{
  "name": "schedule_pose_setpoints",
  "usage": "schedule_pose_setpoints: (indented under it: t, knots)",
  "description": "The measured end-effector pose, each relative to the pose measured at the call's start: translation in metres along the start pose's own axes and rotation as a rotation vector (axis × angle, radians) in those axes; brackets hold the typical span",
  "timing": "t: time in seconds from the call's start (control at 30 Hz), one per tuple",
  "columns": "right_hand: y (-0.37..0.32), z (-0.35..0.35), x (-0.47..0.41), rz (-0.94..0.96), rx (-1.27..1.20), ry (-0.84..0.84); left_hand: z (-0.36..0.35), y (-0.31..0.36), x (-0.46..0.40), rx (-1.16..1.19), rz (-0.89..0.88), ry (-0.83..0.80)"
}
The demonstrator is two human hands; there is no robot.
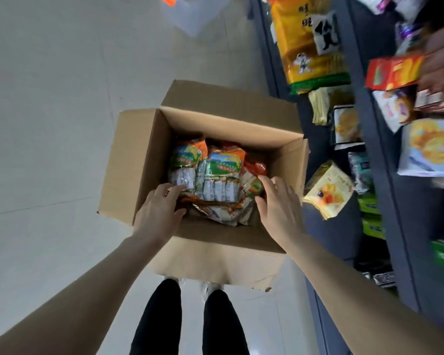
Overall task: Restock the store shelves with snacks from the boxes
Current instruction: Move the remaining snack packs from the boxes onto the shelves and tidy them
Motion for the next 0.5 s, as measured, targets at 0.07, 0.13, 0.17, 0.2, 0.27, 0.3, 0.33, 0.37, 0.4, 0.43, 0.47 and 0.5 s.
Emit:
schedule_pose_setpoints:
  t: [0.07,0.13,0.17,0.2,0.27,0.3,0.33,0.37,0.4,0.43,0.47,0.5]
  knots:
    - [0.01,-0.039,-0.018,-0.035,-0.002,-0.041,-0.03,-0.011,-0.032,0.003,-0.002,-0.041]
    - [0.018,-0.077,-0.038,-0.099,-0.046,-0.091,-0.059,-0.019,-0.06,-0.004,0.0,-0.074]
    - [0.023,-0.097,-0.048,-0.15,-0.089,-0.123,-0.073,-0.023,-0.073,-0.013,-0.004,-0.092]
    - [0.03,-0.118,-0.058,-0.217,-0.14,-0.16,-0.087,-0.025,-0.086,-0.021,-0.017,-0.107]
    - [0.045,-0.158,-0.077,-0.357,-0.232,-0.232,-0.113,-0.028,-0.108,-0.032,-0.05,-0.142]
    - [0.053,-0.176,-0.086,-0.412,-0.264,-0.261,-0.125,-0.03,-0.119,-0.043,-0.067,-0.153]
    - [0.062,-0.194,-0.095,-0.456,-0.287,-0.284,-0.137,-0.032,-0.13,-0.061,-0.09,-0.162]
    - [0.07,-0.209,-0.103,-0.493,-0.306,-0.297,-0.148,-0.033,-0.141,-0.081,-0.117,-0.168]
    - [0.078,-0.222,-0.111,-0.53,-0.324,-0.307,-0.159,-0.033,-0.152,-0.109,-0.145,-0.173]
    - [0.086,-0.234,-0.117,-0.571,-0.346,-0.318,-0.168,-0.033,-0.163,-0.143,-0.175,-0.172]
    - [0.093,-0.245,-0.122,-0.618,-0.371,-0.334,-0.177,-0.033,-0.173,-0.183,-0.207,-0.164]
    - [0.099,-0.257,-0.127,-0.668,-0.4,-0.353,-0.185,-0.033,-0.183,-0.224,-0.236,-0.154]
Point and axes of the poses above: each hand's wrist, its own x-axis away from the middle knuckle, its own z-axis out of the back of the hand, y = z × x, the point moved 6 cm from there along -x, towards the middle knuckle, and after that the axes turned 6 degrees about -y, right-handed, at the moved point
